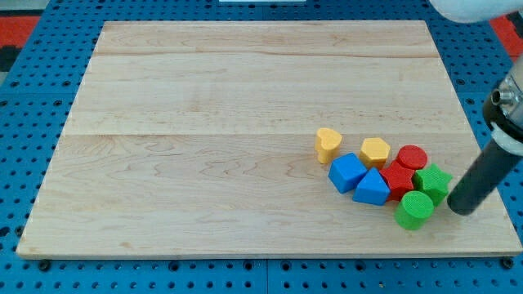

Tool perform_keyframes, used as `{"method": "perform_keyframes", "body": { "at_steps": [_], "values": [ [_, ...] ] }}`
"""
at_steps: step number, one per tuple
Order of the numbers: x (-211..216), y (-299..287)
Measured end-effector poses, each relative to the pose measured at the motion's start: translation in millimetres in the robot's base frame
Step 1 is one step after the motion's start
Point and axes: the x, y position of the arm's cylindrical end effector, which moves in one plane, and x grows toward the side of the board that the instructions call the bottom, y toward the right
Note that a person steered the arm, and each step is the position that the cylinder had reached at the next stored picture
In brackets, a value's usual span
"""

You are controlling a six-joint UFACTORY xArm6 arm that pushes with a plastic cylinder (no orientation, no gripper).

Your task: Move green star from green circle

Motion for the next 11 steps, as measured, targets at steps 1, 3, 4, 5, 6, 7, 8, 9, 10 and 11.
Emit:
{"method": "perform_keyframes", "body": {
  "at_steps": [1, 3, 4, 5, 6, 7, 8, 9, 10, 11],
  "values": [
    [26, 2],
    [33, -32],
    [14, -35],
    [1, -36],
    [-11, -36],
    [-21, -38],
    [-25, -38],
    [-36, -39],
    [-42, -42],
    [-57, -42]
  ]
}}
